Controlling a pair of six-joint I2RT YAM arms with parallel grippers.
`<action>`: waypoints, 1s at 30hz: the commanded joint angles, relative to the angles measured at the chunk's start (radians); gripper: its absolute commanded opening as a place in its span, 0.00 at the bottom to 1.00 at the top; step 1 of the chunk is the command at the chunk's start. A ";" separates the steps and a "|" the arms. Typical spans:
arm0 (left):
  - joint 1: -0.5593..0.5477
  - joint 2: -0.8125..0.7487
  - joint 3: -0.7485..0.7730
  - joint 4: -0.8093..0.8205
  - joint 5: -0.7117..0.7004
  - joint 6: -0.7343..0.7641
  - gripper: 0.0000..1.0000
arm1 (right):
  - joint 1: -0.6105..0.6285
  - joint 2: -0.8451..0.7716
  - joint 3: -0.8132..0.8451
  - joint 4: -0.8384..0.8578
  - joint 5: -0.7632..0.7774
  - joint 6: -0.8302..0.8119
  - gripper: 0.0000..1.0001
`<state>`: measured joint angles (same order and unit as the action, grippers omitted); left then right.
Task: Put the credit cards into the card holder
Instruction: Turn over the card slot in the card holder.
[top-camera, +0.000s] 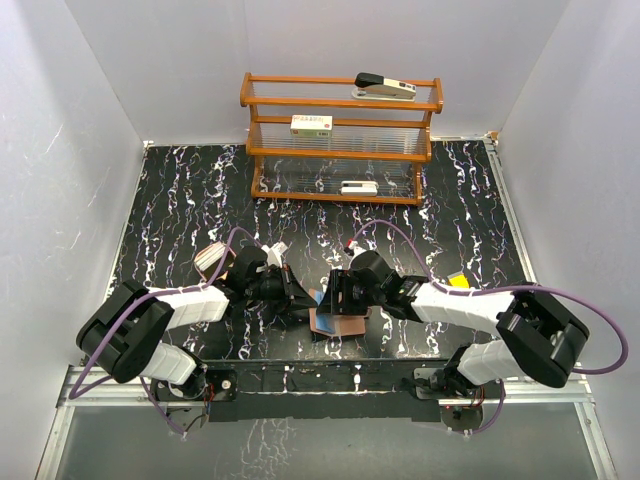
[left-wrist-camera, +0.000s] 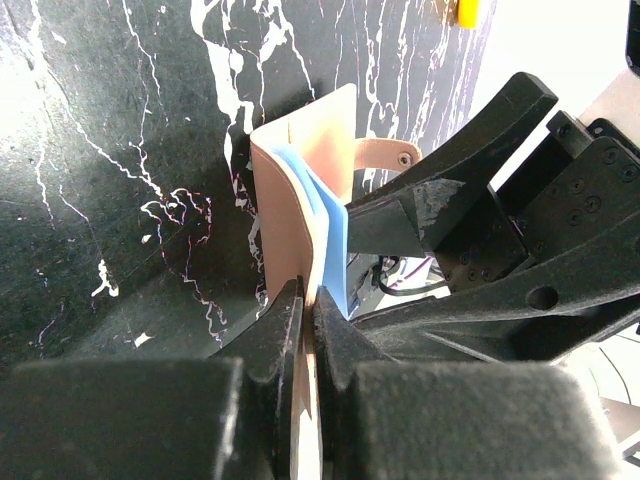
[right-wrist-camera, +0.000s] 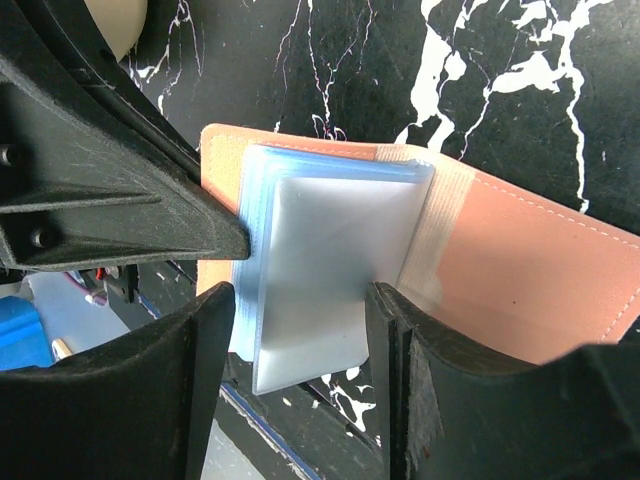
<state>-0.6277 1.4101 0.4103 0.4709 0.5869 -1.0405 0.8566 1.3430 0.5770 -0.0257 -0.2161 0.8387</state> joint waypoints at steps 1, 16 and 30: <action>-0.004 -0.019 0.014 0.018 0.018 0.004 0.00 | 0.005 -0.001 -0.008 0.057 0.009 -0.013 0.51; -0.004 -0.022 0.015 0.034 0.026 -0.003 0.00 | 0.005 0.028 -0.014 0.014 0.066 -0.028 0.47; -0.004 -0.013 0.013 -0.011 -0.001 0.019 0.00 | 0.005 -0.110 0.115 -0.376 0.287 -0.050 0.48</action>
<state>-0.6277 1.4101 0.4103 0.4652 0.5835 -1.0363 0.8574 1.3216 0.6052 -0.2367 -0.0486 0.8082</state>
